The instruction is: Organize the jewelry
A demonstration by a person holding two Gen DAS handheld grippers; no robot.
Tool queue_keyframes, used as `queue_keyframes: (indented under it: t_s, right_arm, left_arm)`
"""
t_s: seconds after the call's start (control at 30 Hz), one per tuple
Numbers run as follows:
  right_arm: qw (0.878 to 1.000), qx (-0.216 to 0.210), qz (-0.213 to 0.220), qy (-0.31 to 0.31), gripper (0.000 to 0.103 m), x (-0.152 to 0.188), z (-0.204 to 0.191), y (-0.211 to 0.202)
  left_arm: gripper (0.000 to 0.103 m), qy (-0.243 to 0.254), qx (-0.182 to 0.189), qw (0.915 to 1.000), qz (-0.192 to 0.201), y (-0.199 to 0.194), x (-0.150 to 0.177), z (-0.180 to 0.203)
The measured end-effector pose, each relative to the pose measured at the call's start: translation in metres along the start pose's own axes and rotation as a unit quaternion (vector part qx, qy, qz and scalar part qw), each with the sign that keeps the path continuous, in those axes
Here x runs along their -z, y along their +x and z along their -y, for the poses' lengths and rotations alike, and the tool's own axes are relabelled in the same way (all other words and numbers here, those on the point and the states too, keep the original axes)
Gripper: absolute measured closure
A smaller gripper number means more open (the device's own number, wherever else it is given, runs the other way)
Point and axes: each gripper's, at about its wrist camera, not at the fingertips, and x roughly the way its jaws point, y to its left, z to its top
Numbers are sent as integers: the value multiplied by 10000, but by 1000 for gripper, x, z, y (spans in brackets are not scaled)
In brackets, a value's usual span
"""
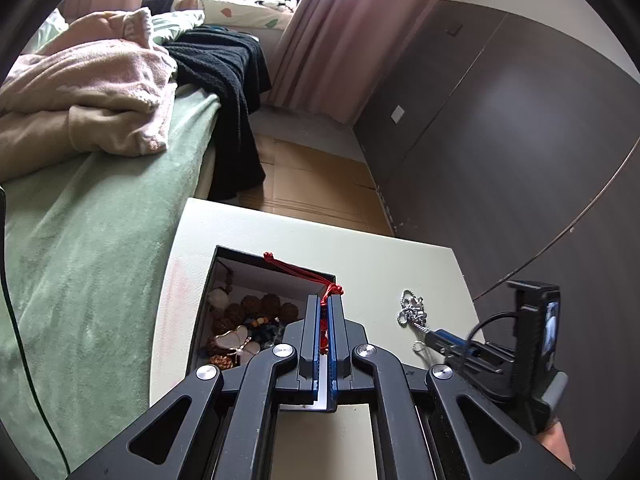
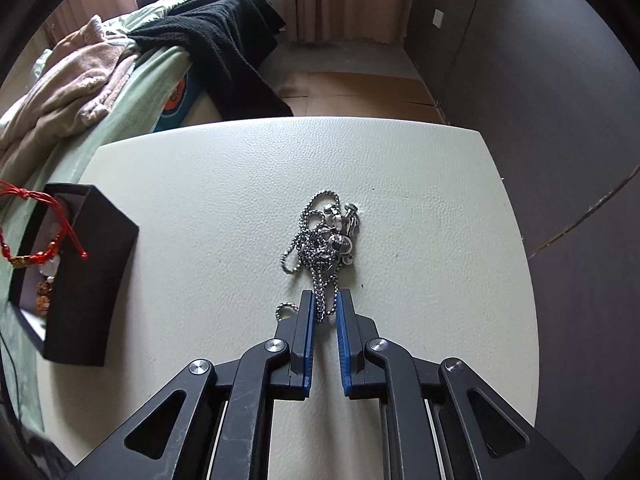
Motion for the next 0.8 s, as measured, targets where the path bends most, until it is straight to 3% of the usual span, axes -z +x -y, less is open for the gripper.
queue_keyframes:
  t_s: [0.1, 0.13, 0.4, 0.67, 0.8]
  right_arm:
    - [9998, -122, 132, 75, 93, 3, 3, -16]
    - [9997, -183, 157, 98, 102, 3, 4, -21]
    - [9947, -777, 536, 403, 102, 9, 13, -57]
    - [9795, -1615, 963, 729, 102, 3, 11, -92]
    - [9827, -1392, 1024, 667, 102, 0, 7, -93]
  left_arm:
    - [100, 48, -38, 10000, 9, -4, 4, 2]
    - [100, 54, -48, 10000, 15, -5, 5, 3]
    - [100, -30, 2, 9999, 105, -15, 8, -2]
    - [100, -162, 82, 9998, 31, -10, 4, -12]
    - [100, -224, 94, 9997, 26, -10, 2, -18]
